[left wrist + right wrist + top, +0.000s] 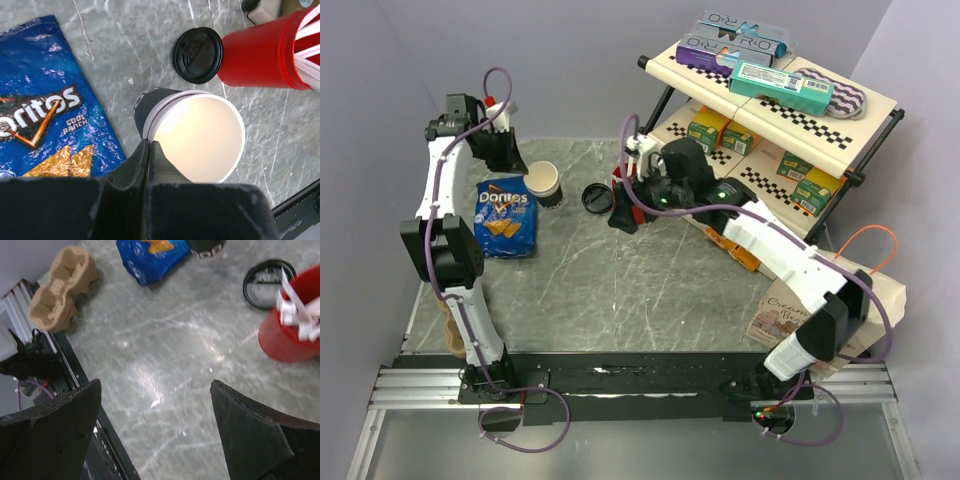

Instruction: Pack the takeout coffee

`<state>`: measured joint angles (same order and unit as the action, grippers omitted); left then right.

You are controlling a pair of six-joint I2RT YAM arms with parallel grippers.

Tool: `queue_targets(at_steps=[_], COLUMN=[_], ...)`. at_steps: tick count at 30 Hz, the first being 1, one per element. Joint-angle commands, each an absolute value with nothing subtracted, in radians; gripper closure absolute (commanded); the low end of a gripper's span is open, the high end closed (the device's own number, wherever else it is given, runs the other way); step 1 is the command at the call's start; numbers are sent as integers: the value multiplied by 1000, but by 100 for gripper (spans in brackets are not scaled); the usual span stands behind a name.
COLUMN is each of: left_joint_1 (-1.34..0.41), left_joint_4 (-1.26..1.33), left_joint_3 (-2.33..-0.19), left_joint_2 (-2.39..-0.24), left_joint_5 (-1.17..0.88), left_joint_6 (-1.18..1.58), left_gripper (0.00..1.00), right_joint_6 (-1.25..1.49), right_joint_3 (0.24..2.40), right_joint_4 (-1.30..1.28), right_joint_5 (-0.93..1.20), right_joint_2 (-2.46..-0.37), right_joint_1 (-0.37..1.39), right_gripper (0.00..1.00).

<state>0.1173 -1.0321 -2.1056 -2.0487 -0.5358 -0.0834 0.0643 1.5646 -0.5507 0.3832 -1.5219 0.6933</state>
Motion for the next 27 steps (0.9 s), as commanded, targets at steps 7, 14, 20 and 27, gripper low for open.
queue_targets(at_steps=[7,14,20,27], left_joint_1=[195,202,213,247], left_joint_4=[-1011,-1005,-1003,-992], left_joint_3=[-1970,-1953,-1913,-1856], left_joint_2=[-1993,-1962,-1945,-1927], left_joint_5=[-710,-709,-701,-753], left_joint_6=[-23,-12,-6,55], left_gripper=[99,99,99,99], right_joint_6=[251,385,410,397], right_joint_3=[1972,2152,2290,2347], right_joint_4=[-382,-413,-396,-387], right_joint_5=[456,355,305,241], right_joint_2=[-1854,-2049,-2201,-2284], right_joint_1=[738,764,764,764], right_gripper=[9,28,60,65])
